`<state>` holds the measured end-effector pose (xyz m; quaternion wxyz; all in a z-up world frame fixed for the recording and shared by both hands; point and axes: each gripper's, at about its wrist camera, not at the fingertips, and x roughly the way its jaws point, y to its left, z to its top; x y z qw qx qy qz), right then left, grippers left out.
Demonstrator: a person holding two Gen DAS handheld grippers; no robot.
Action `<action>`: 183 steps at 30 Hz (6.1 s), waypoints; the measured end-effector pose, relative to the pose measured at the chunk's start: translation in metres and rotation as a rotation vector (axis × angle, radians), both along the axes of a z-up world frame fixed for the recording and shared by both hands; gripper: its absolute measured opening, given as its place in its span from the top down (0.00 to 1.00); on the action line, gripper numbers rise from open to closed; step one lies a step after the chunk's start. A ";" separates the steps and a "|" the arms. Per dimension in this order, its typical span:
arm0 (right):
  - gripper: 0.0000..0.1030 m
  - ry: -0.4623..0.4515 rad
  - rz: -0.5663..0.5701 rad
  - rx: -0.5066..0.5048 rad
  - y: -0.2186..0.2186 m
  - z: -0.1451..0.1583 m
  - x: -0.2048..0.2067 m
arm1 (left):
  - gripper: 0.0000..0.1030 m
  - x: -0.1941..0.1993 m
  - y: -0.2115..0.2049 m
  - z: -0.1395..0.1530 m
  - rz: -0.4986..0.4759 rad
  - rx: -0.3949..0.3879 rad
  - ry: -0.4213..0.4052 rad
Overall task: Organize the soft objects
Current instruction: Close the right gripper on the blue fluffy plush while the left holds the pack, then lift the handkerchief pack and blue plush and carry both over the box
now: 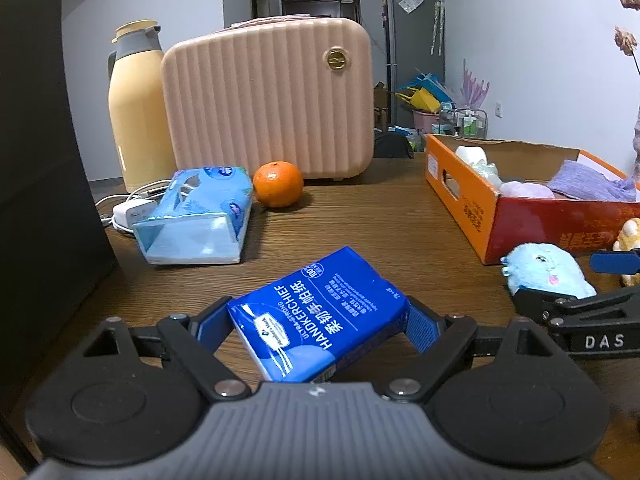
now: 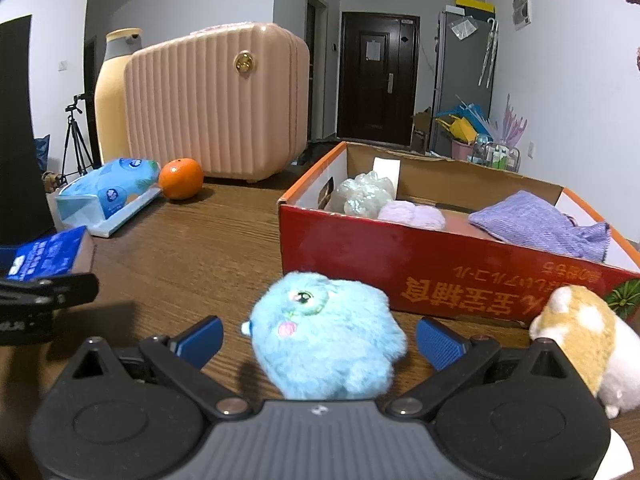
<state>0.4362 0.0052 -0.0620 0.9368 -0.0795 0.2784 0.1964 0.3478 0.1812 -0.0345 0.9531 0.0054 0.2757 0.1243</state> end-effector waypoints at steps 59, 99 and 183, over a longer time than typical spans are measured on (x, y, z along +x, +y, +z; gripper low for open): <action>0.37 -0.152 0.010 0.049 -0.032 0.017 -0.056 | 0.14 -0.034 0.003 0.007 0.125 0.026 -0.072; 0.36 -0.271 -0.139 0.093 -0.164 0.038 -0.113 | 0.14 -0.056 -0.150 0.004 -0.019 -0.021 -0.070; 0.35 -0.373 -0.146 0.188 -0.170 0.062 0.111 | 0.14 0.155 -0.171 0.040 -0.026 -0.101 -0.250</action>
